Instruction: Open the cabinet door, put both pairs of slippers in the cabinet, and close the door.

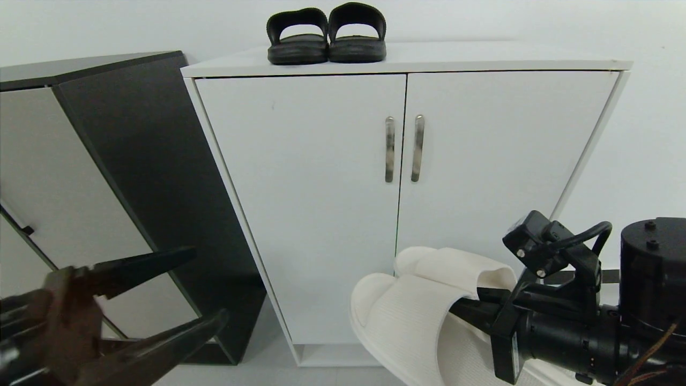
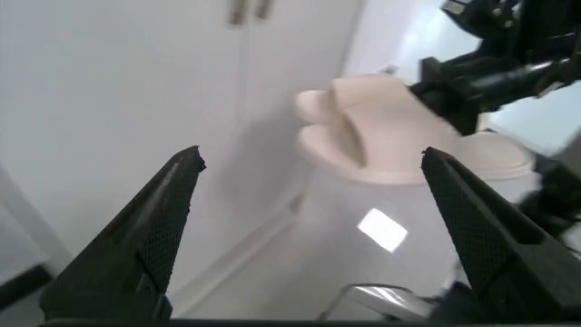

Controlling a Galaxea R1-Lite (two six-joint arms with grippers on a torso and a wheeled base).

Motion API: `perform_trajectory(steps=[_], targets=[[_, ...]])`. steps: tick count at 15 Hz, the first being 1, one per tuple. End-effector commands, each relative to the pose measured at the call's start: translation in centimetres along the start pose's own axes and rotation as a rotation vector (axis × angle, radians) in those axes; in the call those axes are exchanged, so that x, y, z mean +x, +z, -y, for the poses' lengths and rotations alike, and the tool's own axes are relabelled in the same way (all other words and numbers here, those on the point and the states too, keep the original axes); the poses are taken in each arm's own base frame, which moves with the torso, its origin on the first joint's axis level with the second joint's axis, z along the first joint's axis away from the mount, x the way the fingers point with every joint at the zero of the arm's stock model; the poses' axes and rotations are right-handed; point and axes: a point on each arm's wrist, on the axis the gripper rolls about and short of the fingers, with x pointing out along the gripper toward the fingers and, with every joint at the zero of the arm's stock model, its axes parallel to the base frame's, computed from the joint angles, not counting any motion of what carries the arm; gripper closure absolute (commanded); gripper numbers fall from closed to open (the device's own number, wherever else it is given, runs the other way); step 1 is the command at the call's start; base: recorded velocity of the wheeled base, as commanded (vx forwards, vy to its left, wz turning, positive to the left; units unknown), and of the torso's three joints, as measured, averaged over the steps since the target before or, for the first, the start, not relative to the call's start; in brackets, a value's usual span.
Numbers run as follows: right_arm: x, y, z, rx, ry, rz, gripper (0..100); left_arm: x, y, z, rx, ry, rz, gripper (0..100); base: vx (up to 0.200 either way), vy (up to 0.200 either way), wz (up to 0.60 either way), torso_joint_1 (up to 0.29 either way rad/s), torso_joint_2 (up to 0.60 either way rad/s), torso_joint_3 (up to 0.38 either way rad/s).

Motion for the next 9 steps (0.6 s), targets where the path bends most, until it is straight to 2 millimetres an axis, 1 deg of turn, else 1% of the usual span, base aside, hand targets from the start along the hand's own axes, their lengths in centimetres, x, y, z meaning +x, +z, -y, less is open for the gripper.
perform_trajectory(steps=[1,2,4,5,6,7,9], targets=[[-0.1,0.1,0.0,0.0,0.0,0.005,100,5.3,1.3,0.6,-0.023,-0.127,-0.045,0,0.0,0.0,0.0,0.0,0.0,0.0],[-0.1,0.2,0.0,0.0,0.0,0.007,100,6.4,2.2,1.3,-0.016,-0.162,-0.029,0,0.0,0.0,0.0,0.0,0.0,0.0],[0.0,0.1,0.0,0.0,0.0,0.005,100,9.3,2.9,1.9,-0.017,-0.161,-0.036,0,0.0,0.0,0.0,0.0,0.0,0.0],[0.0,0.1,0.0,0.0,0.0,0.004,100,10.4,3.2,2.2,-0.017,-0.178,-0.037,0,0.0,0.0,0.0,0.0,0.0,0.0],[0.0,0.0,0.0,0.0,0.002,0.001,100,11.0,3.4,2.3,-0.018,-0.187,-0.038,0,0.0,0.0,0.0,0.0,0.0,0.0],[0.1,0.0,0.0,0.0,0.001,-0.002,100,12.6,3.8,2.7,-0.017,-0.209,-0.034,0,0.0,0.0,0.0,0.0,0.0,0.0],[0.1,0.0,0.0,0.0,0.008,-0.003,100,14.9,4.5,2.8,-0.016,-0.225,-0.026,0,0.0,0.0,0.0,0.0,0.0,0.0]])
